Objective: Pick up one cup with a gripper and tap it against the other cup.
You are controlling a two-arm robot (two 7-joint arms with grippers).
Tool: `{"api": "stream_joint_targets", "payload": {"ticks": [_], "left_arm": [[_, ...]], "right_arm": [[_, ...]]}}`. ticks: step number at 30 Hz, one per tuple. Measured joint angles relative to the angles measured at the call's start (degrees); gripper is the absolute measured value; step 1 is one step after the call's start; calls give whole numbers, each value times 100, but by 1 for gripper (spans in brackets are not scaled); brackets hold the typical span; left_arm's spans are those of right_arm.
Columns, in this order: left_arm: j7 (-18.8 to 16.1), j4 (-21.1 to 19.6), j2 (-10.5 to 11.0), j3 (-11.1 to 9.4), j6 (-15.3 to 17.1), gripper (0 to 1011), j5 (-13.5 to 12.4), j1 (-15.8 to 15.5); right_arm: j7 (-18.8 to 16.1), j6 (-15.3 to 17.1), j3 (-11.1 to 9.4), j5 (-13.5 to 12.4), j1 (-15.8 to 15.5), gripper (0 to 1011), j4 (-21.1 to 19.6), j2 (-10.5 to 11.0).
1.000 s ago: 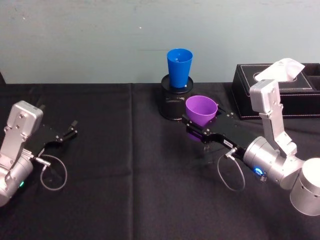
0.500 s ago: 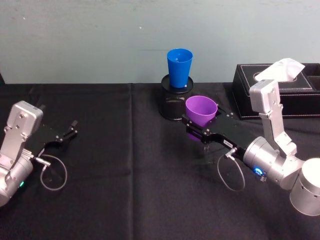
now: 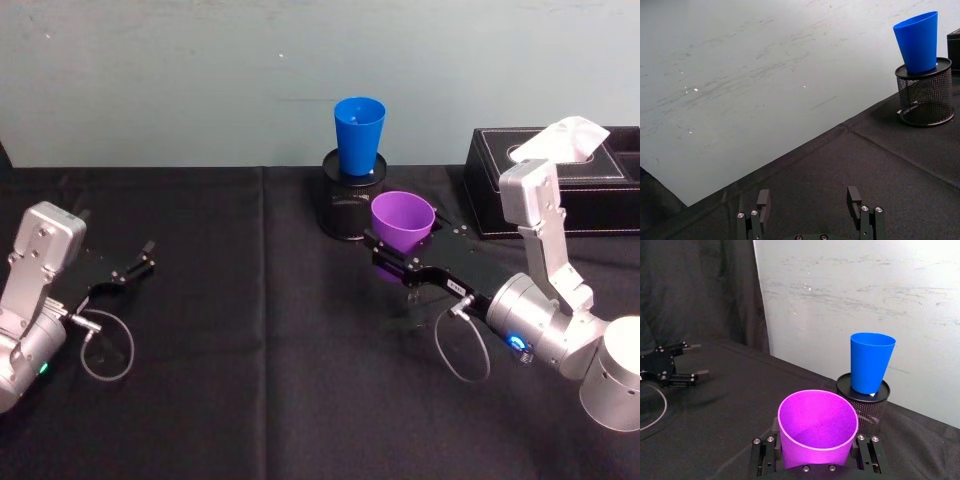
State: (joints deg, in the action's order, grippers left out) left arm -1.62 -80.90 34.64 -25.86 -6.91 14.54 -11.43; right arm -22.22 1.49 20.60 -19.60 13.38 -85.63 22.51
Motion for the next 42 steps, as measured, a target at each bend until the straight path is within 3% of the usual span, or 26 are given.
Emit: {"api": "stream_joint_targets", "payload": {"ticks": [42], "left_arm": [[0, 0, 0, 0, 0, 1000, 0, 0]], "right_arm": [[0, 0, 0, 0, 0, 736, 0, 0]]}}
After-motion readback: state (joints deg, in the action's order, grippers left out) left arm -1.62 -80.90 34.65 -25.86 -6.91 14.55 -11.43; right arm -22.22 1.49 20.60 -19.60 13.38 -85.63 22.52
